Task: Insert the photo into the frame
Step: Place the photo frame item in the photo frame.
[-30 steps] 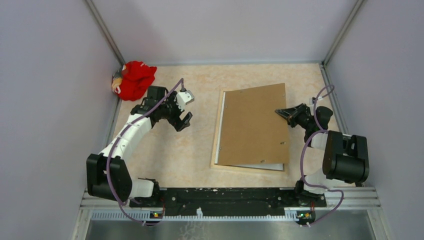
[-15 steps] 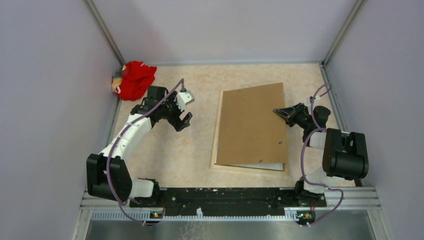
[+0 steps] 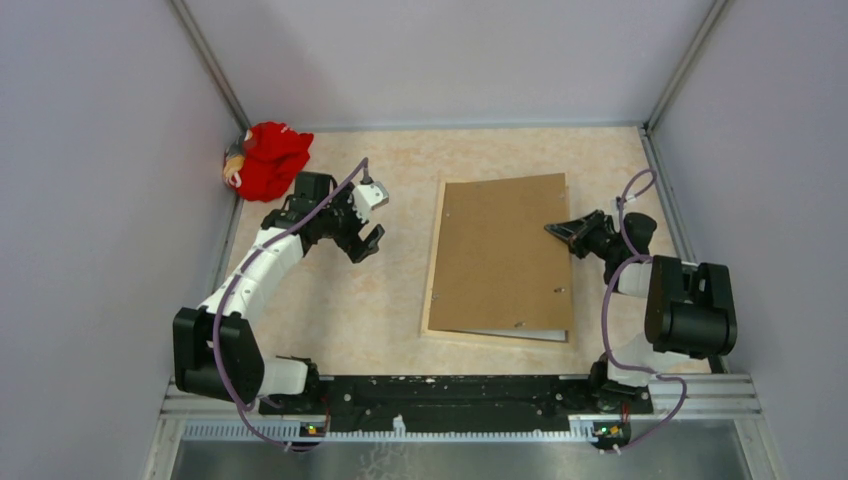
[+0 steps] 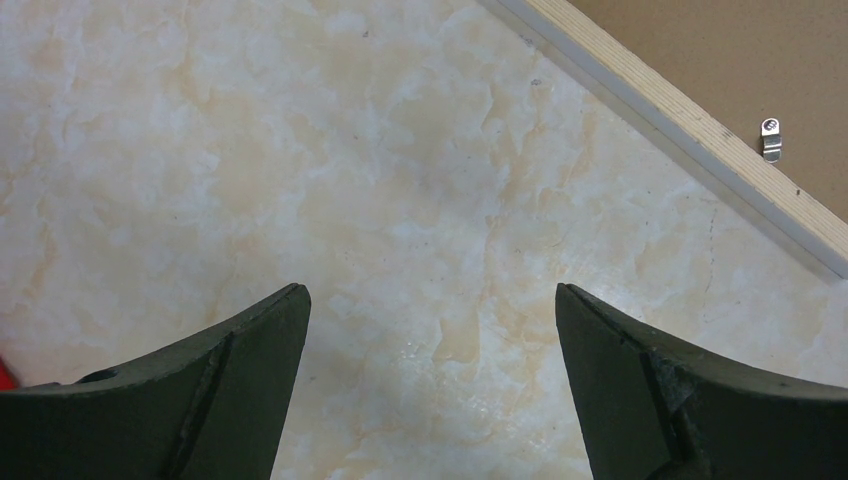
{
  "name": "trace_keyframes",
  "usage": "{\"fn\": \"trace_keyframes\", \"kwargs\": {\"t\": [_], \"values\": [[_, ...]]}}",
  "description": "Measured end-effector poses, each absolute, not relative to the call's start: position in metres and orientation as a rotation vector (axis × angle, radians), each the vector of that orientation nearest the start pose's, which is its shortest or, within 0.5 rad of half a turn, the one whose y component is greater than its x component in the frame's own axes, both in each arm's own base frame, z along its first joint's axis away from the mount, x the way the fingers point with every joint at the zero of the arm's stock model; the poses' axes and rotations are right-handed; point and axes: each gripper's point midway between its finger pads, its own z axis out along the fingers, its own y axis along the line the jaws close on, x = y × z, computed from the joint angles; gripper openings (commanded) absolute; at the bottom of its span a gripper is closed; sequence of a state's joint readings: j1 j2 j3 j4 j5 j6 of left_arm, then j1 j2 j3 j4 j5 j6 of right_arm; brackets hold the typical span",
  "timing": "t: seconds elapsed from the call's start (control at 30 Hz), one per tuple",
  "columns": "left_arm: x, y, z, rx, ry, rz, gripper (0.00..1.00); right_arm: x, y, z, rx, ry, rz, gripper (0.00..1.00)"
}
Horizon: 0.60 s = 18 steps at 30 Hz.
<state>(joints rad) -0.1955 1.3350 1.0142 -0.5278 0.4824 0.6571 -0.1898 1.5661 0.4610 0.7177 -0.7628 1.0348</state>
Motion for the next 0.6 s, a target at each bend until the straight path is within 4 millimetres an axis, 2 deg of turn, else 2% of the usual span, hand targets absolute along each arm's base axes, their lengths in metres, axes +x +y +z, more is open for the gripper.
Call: {"fn": "trace_keyframes", "kwargs": {"t": [0.1,0.3,0.6], "values": [[0.327,-0.125,0.147,1.153,2.018,-0.354,0.98,0.358,0.08,0.098,0.686,1.982,1.23,0.07],[0.327,-0.125,0.147,1.153,2.018,-0.354,0.98,0.365,0.082,0.117,0.578,1.996,1.152,0.03],[0.326,-0.125,0.147,1.153,2.019,-0.354,0.98,0.366,0.083,0.115,0.564,2.021,1.121,0.04]]}}
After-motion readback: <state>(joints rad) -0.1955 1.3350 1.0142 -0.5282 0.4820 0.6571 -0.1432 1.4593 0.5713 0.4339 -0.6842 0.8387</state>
